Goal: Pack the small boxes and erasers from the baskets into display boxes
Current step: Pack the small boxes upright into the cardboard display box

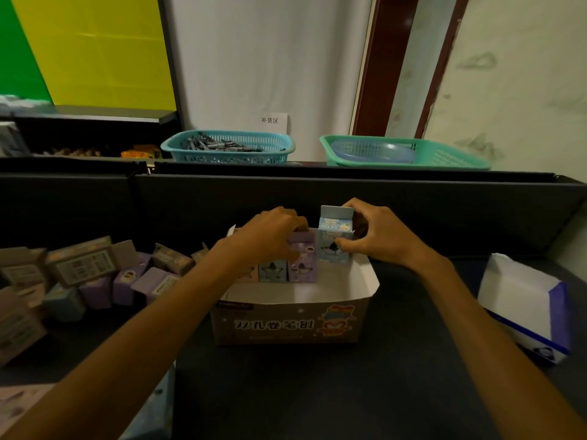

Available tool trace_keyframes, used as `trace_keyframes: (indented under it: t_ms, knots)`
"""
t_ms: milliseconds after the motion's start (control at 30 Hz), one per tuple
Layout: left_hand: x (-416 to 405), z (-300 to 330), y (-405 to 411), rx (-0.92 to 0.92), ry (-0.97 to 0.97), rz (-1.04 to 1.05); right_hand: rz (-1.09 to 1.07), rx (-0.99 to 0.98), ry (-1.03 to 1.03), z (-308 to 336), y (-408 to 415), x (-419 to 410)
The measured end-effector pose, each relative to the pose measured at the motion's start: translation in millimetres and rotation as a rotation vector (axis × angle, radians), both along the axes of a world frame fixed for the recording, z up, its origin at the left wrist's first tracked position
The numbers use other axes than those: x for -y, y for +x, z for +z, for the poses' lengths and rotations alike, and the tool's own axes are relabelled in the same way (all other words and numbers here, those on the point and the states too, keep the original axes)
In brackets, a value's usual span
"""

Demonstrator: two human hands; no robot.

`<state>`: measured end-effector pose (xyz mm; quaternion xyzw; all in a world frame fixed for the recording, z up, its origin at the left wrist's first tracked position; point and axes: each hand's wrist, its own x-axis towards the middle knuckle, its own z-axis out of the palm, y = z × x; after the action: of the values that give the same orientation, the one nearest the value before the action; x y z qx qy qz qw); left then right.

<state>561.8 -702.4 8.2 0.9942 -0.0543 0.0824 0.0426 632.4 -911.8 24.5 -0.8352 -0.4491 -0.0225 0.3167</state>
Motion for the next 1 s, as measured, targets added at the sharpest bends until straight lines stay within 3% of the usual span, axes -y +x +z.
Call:
trace_keyframes:
  t_ms: [400, 733, 1000]
  knots:
    - [-3, 6, -11, 0.037, 0.071, 0.026, -0.015, 0.01, 0.017, 2, -5, -4]
    - [-48, 31, -62, 0.045, 0.064, 0.24, -0.075, 0.121, -0.05, 22, -29, -32]
    - [-76, 27, -91, 0.097, 0.03, 0.277, 0.012, -0.051, -0.136, 12, -49, -69]
